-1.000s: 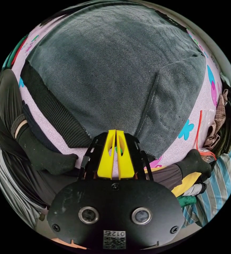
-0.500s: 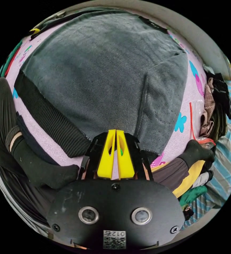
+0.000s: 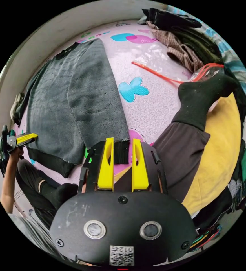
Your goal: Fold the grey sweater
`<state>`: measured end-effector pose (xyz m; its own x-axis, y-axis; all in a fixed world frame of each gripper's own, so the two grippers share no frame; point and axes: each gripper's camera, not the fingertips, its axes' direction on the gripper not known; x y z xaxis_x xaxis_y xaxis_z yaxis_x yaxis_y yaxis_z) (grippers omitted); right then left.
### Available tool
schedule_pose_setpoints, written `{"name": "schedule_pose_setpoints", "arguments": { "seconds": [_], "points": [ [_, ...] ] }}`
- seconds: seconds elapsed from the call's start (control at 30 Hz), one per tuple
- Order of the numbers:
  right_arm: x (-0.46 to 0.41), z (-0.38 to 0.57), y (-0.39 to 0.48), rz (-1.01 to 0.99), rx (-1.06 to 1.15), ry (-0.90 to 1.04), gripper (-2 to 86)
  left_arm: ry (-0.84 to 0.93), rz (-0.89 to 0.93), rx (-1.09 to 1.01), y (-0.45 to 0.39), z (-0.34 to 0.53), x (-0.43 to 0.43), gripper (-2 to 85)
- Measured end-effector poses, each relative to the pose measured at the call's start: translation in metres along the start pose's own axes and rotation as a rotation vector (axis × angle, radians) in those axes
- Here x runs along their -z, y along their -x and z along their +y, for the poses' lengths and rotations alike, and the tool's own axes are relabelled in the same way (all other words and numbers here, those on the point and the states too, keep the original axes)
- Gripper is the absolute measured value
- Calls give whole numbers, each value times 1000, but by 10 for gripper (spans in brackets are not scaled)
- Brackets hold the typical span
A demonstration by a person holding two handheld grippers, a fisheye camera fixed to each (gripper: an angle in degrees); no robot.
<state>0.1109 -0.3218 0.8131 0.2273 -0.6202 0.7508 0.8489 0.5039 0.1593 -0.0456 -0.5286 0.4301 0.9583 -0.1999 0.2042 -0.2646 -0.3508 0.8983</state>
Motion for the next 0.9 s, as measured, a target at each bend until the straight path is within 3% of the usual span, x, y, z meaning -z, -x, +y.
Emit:
{"name": "schedule_pose_setpoints", "arguments": {
  "seconds": [0.43, 0.73, 0.9],
  "points": [
    [25, 28, -1, 103, 56, 11, 6, -66, 43, 128, 4, 9, -33, 7],
    [173, 38, -48, 244, 72, -134, 5, -97, -44, 175, -15, 16, -52, 6],
    [283, 25, -160, 472, -146, -296, 42, -87, -62, 164, -18, 15, -61, 6]
  ]
}}
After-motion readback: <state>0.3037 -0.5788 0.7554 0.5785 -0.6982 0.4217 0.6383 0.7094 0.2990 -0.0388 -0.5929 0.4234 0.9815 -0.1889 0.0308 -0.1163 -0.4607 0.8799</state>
